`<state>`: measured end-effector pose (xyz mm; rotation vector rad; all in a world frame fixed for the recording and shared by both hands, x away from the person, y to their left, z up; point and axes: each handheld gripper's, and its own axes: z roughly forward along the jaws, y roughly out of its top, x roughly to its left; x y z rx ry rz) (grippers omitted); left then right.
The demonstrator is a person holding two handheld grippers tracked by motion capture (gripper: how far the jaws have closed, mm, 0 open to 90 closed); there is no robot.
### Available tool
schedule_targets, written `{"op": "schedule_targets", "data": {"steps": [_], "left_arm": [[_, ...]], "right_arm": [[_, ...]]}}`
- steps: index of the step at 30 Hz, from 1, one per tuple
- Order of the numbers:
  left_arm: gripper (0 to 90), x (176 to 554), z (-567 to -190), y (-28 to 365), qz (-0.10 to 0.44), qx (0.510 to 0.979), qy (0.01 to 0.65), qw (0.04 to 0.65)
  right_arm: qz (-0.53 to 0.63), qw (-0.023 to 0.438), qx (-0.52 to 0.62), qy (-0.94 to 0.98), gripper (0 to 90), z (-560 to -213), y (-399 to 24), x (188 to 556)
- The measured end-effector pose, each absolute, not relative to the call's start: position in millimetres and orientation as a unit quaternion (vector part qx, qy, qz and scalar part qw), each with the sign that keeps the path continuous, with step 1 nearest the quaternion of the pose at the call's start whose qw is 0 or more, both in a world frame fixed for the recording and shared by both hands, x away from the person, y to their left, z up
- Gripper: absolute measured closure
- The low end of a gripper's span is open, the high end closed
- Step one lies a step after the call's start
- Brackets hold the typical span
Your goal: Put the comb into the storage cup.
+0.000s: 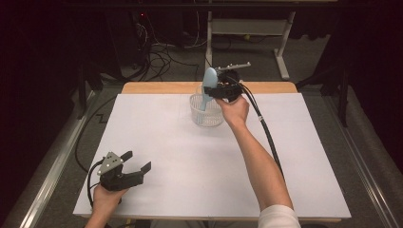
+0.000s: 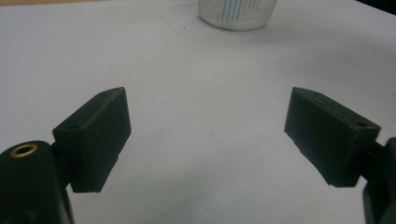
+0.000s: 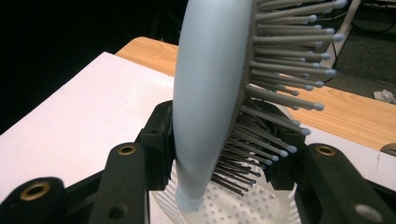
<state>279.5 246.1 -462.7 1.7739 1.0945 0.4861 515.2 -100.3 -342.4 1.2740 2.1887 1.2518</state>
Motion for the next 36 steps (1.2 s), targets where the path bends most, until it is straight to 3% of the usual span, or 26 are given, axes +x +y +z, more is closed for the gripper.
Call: {"op": "schedule_targets", "data": {"steps": [36], "left_arm": [[13.9, 279.7, -462.9, 245.2, 0.199, 0.726, 0.449, 0.481]], "right_arm": [[0.423, 0.162, 0.465, 0.760, 43.8, -349.1, -119.2, 517.7]]}}
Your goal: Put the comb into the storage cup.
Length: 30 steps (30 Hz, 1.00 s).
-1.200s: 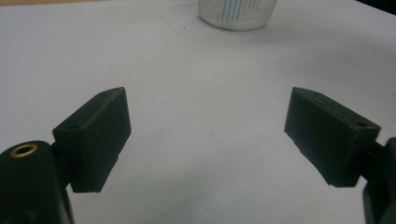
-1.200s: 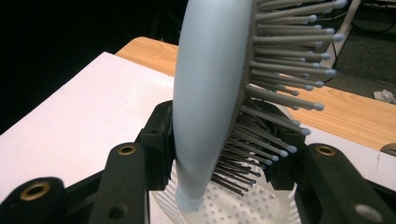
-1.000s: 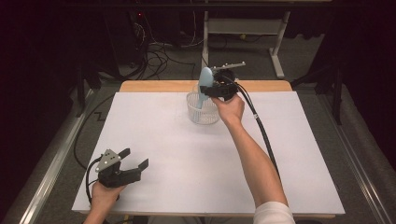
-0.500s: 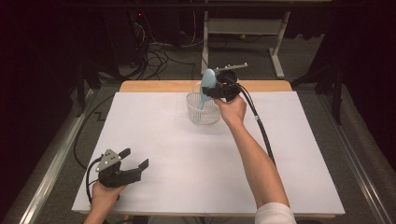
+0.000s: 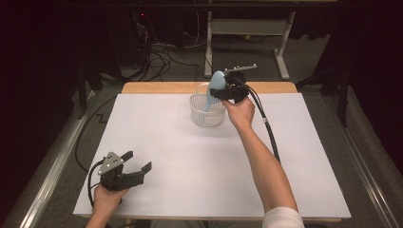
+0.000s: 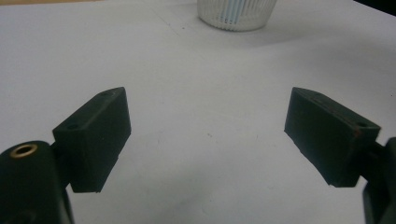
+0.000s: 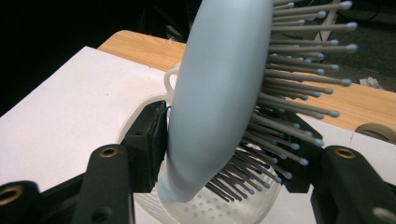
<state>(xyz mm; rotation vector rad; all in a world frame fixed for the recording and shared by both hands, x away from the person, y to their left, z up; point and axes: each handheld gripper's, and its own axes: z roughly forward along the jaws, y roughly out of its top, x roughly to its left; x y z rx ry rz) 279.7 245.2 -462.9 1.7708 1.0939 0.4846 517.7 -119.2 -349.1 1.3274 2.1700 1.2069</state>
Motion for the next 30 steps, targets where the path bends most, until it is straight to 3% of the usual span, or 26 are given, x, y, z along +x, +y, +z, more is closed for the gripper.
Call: {"op": "schedule_targets", "data": {"steps": [30], "left_arm": [[13.9, 280.8, -463.1, 246.5, 0.198, 0.724, 0.455, 0.480]], "right_arm": [[0.401, 0.160, 0.488, 0.759, 36.5, -363.8, -132.6, 520.8]]}}
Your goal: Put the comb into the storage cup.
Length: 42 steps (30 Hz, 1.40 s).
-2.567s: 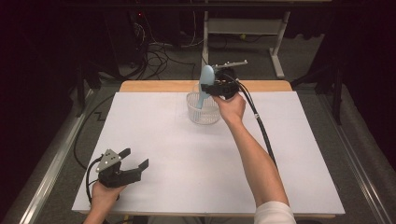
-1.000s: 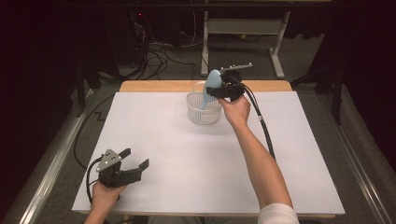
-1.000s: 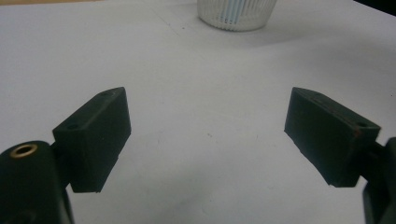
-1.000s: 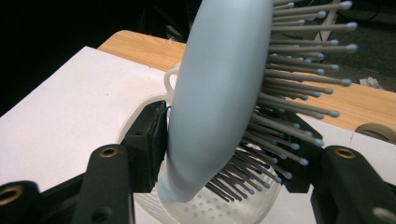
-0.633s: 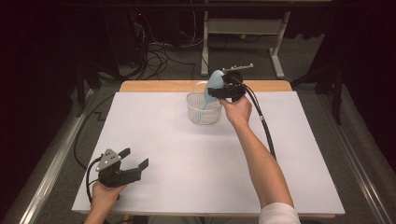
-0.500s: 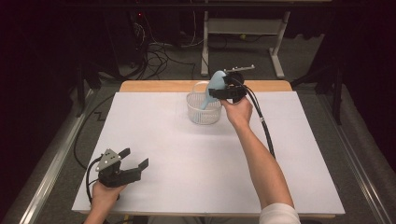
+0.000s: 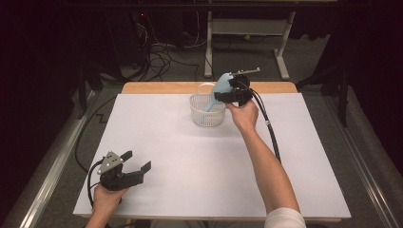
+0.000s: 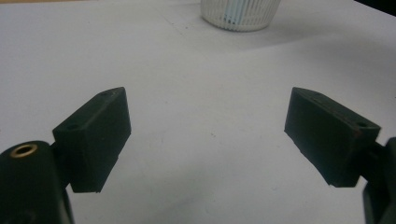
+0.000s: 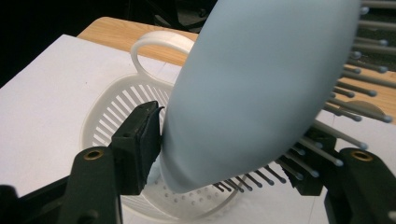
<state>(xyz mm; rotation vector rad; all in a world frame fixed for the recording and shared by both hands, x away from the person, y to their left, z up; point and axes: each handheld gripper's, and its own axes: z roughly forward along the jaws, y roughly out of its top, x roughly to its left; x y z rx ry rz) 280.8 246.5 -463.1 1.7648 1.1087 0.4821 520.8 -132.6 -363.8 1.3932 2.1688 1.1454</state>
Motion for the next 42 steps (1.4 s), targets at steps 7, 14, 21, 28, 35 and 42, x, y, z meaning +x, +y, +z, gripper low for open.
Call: {"op": "schedule_targets", "data": {"steps": [7, 14, 21, 28, 35, 42], "left_arm": [[13.9, 280.5, -462.9, 246.9, 0.199, 0.723, 0.455, 0.481], [13.9, 280.7, -462.9, 247.0, 0.198, 0.723, 0.455, 0.480], [13.9, 280.5, -462.8, 247.1, 0.199, 0.722, 0.455, 0.481], [13.9, 280.4, -462.7, 246.8, 0.199, 0.723, 0.454, 0.481], [13.9, 280.4, -462.7, 247.0, 0.198, 0.722, 0.455, 0.482], [13.9, 280.5, -462.6, 247.0, 0.198, 0.722, 0.455, 0.483]], "right_arm": [[0.394, 0.158, 0.491, 0.761, 35.0, -365.7, -133.7, 521.4], [0.385, 0.152, 0.492, 0.766, 33.1, -368.4, -135.6, 522.2], [0.377, 0.154, 0.494, 0.768, 30.6, -367.9, -137.7, 521.9], [0.377, 0.152, 0.494, 0.769, 28.0, -367.1, -139.8, 521.7], [0.372, 0.148, 0.497, 0.770, 25.7, -369.0, -140.5, 522.2], [0.374, 0.141, 0.498, 0.769, 24.3, -368.1, -141.7, 521.9]]}}
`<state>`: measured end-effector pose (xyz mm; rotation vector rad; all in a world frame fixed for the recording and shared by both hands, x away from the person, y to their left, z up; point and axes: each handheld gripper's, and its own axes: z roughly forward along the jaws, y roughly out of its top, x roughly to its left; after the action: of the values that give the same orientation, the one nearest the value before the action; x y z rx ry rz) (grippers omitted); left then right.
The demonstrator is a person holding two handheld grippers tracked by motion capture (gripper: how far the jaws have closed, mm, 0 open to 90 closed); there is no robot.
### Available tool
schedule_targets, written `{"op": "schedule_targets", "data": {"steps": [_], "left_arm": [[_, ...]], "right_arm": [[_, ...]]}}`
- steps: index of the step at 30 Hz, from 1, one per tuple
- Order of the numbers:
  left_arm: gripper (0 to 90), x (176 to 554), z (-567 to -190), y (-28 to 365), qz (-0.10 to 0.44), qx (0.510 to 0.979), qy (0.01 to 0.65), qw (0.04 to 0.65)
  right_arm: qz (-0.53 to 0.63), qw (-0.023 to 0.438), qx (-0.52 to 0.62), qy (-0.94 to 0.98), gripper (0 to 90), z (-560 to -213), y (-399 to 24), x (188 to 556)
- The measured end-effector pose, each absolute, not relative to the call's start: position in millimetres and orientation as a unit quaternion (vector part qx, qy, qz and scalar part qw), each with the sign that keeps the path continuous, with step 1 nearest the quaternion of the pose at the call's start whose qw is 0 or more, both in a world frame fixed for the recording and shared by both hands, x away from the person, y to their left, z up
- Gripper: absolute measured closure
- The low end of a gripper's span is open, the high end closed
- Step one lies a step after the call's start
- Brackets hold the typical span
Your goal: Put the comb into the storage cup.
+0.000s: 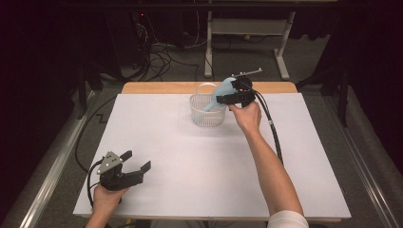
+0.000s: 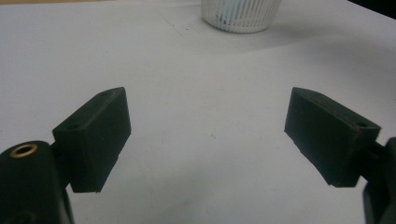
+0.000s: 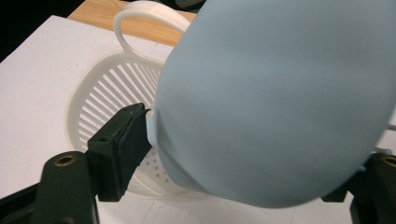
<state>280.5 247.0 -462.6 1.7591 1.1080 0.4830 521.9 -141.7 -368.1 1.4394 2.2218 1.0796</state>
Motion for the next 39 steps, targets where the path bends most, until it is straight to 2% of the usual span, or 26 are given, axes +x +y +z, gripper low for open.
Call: {"op": "schedule_targets", "data": {"steps": [15, 39], "left_arm": [[13.9, 280.1, -462.4, 247.1, 0.199, 0.721, 0.455, 0.483], [13.9, 281.1, -463.2, 245.9, 0.197, 0.721, 0.456, 0.483]], "right_arm": [[0.374, 0.140, 0.502, 0.767, 22.1, -363.7, -147.7, 519.4], [0.387, 0.175, 0.480, 0.768, 21.8, -356.2, -166.6, 502.9]]}}
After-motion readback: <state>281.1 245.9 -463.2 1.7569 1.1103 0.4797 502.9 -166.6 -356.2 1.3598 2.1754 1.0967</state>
